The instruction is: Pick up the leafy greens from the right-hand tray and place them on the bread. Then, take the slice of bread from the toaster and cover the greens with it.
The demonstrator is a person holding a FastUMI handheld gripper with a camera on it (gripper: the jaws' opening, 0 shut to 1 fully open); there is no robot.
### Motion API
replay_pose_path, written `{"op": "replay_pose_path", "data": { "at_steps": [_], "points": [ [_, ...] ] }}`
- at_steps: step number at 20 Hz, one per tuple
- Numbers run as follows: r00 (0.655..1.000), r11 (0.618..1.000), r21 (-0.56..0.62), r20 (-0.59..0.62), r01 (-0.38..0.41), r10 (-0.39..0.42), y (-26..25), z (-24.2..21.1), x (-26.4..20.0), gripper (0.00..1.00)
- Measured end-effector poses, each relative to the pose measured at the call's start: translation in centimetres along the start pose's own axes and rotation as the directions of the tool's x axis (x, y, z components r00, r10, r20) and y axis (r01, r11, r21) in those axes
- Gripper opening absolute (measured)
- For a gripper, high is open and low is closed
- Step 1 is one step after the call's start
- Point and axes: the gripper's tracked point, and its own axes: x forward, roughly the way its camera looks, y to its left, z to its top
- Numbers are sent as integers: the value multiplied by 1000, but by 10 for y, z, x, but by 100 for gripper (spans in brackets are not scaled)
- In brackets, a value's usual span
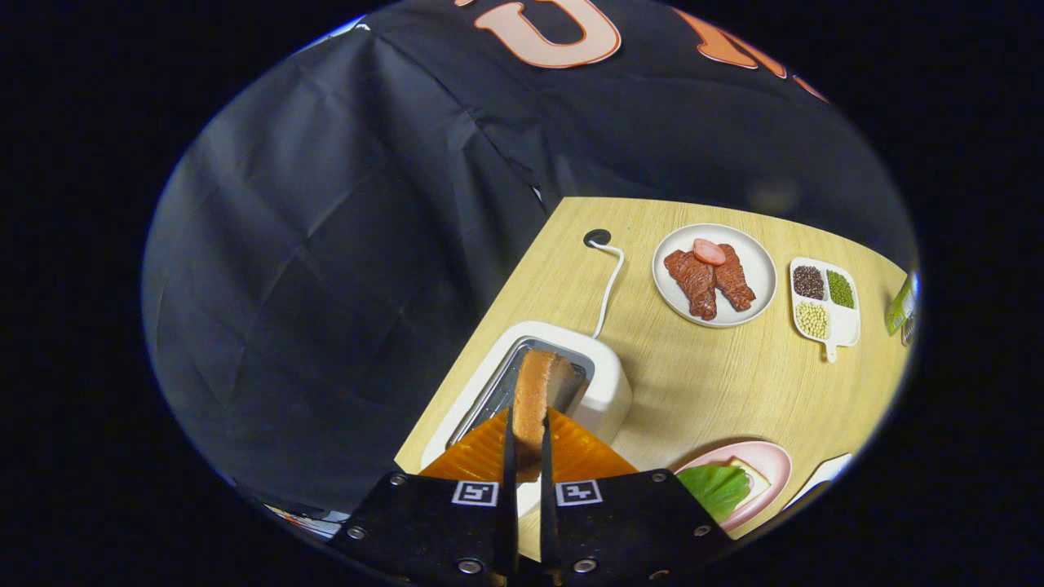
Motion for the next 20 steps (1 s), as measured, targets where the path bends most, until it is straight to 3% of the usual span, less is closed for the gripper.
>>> {"op": "replay_pose_path", "data": {
  "at_steps": [12,20],
  "points": [
    [980,990,-1,138,-143,142,-9,-9,-84,11],
    [970,983,70,186,-171,156,-62,-39,-108,11]
  ]
}}
